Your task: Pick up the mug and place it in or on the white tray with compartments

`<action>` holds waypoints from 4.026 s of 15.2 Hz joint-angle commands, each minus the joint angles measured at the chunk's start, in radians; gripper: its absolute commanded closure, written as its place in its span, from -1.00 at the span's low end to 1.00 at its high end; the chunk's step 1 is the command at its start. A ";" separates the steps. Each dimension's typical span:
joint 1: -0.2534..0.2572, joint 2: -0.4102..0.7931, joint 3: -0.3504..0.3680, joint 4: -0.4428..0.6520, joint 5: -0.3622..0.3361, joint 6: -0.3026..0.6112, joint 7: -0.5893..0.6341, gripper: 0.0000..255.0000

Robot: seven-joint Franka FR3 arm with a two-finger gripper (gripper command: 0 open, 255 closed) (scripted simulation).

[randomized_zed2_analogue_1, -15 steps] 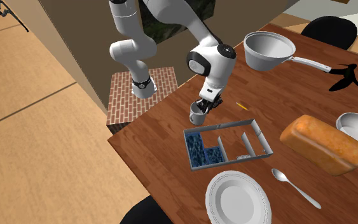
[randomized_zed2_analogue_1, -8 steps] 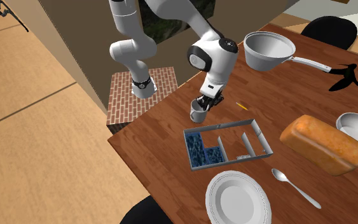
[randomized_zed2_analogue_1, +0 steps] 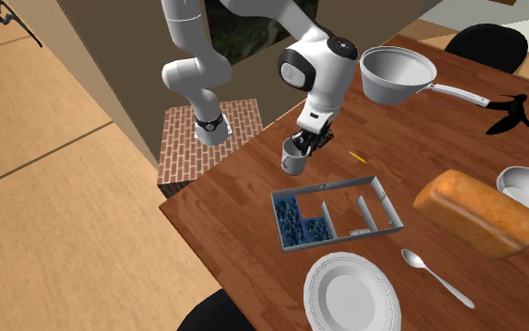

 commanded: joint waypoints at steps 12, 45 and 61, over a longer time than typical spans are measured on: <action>-0.010 0.034 -0.004 0.192 -0.022 -0.165 -0.003 1.00; 0.136 0.674 -0.062 0.797 -0.367 -0.235 0.119 1.00; 0.157 0.665 -0.055 0.913 -0.355 -0.355 0.105 -1.00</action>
